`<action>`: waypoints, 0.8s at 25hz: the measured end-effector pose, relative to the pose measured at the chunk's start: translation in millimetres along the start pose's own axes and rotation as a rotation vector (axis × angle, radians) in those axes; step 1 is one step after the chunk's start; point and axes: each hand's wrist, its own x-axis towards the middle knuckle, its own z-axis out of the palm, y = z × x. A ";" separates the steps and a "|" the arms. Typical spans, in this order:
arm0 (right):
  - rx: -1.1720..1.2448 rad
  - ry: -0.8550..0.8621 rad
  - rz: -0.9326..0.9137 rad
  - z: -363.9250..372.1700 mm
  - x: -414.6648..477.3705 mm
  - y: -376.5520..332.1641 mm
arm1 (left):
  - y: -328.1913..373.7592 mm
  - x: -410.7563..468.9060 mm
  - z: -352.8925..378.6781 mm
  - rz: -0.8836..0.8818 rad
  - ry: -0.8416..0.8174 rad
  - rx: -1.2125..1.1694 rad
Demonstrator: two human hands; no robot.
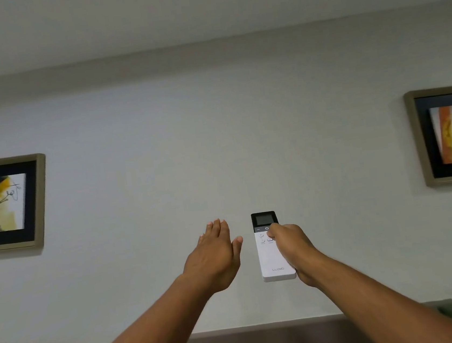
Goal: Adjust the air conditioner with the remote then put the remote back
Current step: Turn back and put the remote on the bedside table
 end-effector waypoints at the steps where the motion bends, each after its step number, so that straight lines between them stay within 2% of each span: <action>1: -0.004 0.010 0.004 -2.5 0.8 2.6 | 5.7 -0.1 -0.7 -0.015 -0.008 -0.056; 5: 0.010 0.004 0.027 -6.7 1.1 17.5 | 27.8 -2.6 2.7 -0.112 0.025 -0.417; 8: -0.001 -0.011 0.051 -6.3 1.7 42.0 | 37.9 -3.6 18.4 -0.361 -0.069 -0.808; 10: -0.012 -0.008 0.076 -7.1 3.0 63.1 | 41.2 -6.5 37.6 -0.463 -0.162 -0.961; 15: -0.017 -0.009 0.186 1.7 10.1 144.2 | 38.8 -33.6 110.7 -0.621 -0.354 -1.092; 20: 0.000 -0.066 0.347 30.9 8.8 262.7 | 10.4 -84.1 221.3 -0.831 -0.442 -1.103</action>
